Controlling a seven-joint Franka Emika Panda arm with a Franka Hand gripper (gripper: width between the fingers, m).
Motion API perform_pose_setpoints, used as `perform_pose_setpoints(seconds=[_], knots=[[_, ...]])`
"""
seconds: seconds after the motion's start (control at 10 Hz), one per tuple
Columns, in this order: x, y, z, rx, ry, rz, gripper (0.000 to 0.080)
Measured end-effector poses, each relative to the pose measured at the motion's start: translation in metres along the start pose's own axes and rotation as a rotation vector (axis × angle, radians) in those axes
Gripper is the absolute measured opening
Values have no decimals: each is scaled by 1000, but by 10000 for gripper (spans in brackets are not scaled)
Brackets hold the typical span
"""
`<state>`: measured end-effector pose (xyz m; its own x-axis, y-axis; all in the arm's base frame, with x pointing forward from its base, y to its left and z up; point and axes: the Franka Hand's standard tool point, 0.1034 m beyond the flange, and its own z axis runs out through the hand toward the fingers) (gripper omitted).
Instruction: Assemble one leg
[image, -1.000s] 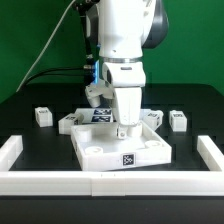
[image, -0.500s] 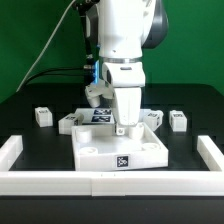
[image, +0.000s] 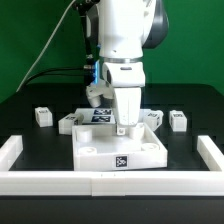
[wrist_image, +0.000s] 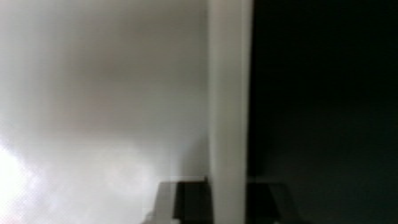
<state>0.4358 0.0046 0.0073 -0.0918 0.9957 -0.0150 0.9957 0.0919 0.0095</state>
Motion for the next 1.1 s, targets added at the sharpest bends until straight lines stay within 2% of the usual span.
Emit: perform_pose_setpoints(seconds=[0.3,0.5,0.7,0.8,1.0,1.1], knots=[[35,12,-1,-14,5,73,58],[52,24,0,-23,7,72,58],[64,43,-1,3,-11,59,58],[66,49,-2,6,-13,66,58],[82,52,-3,10,-17,110,58],[82,53,-3,20,-25,119,58]])
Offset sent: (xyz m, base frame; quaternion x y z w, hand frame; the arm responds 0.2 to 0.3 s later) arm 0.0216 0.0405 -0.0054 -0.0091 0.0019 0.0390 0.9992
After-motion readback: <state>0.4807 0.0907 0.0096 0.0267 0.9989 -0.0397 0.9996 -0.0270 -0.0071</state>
